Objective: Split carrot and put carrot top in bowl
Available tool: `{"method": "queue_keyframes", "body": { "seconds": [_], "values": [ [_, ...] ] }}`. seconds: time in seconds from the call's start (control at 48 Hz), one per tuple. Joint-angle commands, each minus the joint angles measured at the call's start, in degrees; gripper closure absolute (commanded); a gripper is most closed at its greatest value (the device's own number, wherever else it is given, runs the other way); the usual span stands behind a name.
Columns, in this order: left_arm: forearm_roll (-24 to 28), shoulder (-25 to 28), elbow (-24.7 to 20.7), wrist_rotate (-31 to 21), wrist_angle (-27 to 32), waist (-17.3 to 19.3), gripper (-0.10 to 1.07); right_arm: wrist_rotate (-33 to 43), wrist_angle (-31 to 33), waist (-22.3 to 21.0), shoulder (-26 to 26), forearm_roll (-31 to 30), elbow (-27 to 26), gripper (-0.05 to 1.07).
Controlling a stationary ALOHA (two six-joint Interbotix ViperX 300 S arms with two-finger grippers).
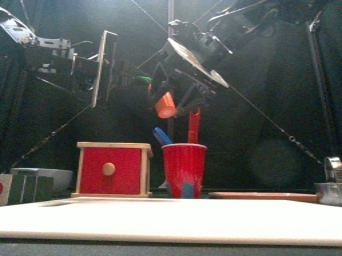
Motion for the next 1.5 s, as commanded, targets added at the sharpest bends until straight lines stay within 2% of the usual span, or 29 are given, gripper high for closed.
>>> {"method": "queue_keyframes", "body": {
  "seconds": [0.0,0.229,0.521,0.729,1.0,1.25,1.479],
  "values": [
    [0.5,-0.6,-0.6,0.0,-0.6,-0.4,0.58,-0.1,0.2,-0.4,-1.3,-0.1,-1.2,0.00],
    [0.5,-0.6,-0.6,0.0,-0.6,-0.4,0.58,-0.1,0.0,-0.5,-1.0,-0.2,-1.5,0.05],
    [0.4,-0.6,-0.2,0.1,-0.6,-0.4,0.58,-0.2,-0.1,-0.6,-0.3,0.0,-2.3,0.32],
    [-0.1,-1.1,2.0,0.1,-0.9,0.2,0.59,-0.7,-0.2,0.4,-0.4,1.1,-2.0,0.45],
    [0.0,-2.1,3.7,0.2,-0.9,0.3,0.61,-0.8,-0.2,2.7,-0.4,1.9,-1.9,0.48],
    [0.0,-2.2,4.6,0.2,-0.9,0.3,0.78,-0.8,-0.1,3.4,-0.3,2.5,-1.7,0.48],
    [-0.2,-2.7,6.1,0.1,-1.0,1.1,0.78,-0.9,-0.4,4.0,-0.3,3.1,-1.3,0.48]
  ]
}}
